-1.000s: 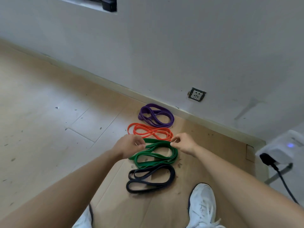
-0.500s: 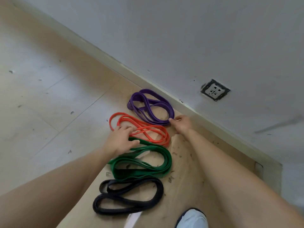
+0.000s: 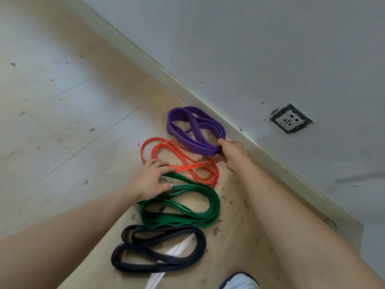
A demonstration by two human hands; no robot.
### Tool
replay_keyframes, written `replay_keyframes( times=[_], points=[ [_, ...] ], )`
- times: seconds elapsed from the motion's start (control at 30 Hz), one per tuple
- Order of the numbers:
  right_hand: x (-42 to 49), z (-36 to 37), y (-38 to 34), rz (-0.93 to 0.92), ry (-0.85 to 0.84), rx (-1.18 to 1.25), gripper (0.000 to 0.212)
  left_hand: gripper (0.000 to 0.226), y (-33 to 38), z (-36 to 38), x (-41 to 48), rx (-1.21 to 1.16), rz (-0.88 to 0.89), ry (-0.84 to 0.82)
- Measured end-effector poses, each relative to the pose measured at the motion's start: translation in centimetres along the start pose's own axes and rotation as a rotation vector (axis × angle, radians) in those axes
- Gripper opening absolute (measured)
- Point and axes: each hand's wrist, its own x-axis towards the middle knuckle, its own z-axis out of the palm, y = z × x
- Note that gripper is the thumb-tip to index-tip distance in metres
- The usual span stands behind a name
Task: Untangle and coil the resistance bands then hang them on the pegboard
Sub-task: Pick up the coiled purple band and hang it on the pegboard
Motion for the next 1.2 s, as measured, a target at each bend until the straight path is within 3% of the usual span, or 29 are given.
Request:
replay_keyframes(
  times=[0.07,0.13,0.23,0.33,0.5,0.6,0.77,0.9,1.07,1.2],
  points=[
    [-1.4,-0.1,-1.2,-0.034,-0.012,0.046,0.009,0.068,0.2,-0.8,-0.1,0.009,-0.012,-0.070],
    [-3.1,-0.2,-3.1,-0.104,-0.018,0.108,0.023,0.069,0.5,-2.0,-0.5,0.024,-0.031,-0.124],
    [-6.0,-0.7,-7.0,-0.282,-0.007,0.137,0.037,0.058,1.1,-4.4,-1.9,0.026,-0.036,-0.119],
    [-9.3,-2.1,-11.1,-0.507,-0.039,0.024,0.034,0.036,1.3,-7.6,-3.8,-0.091,-0.057,-0.043],
    [-15.6,-5.7,-15.9,-0.760,-0.131,-0.215,0.036,0.016,4.3,-14.5,-6.2,-0.235,-0.048,0.270],
    [-19.4,-7.8,-17.8,-0.883,-0.151,-0.366,0.033,0.028,8.1,-18.6,-7.1,-0.319,0.039,0.424],
    [-26.3,-11.4,-20.8,-1.040,-0.201,-0.664,0.032,0.069,16.5,-23.5,-9.3,-0.356,0.270,0.534],
    [-31.5,-14.2,-22.8,-1.123,-0.186,-0.715,0.033,0.077,22.9,-26.2,-11.4,-0.274,0.347,0.448],
    [-37.0,-18.7,-24.7,-1.198,-0.153,-0.668,0.033,0.034,28.3,-30.1,-13.9,-0.442,0.408,0.360],
    [-41.0,-23.0,-26.1,-1.231,-0.103,-0.556,0.028,0.032,34.0,-33.8,-16.3,-0.465,0.468,0.298]
  ],
)
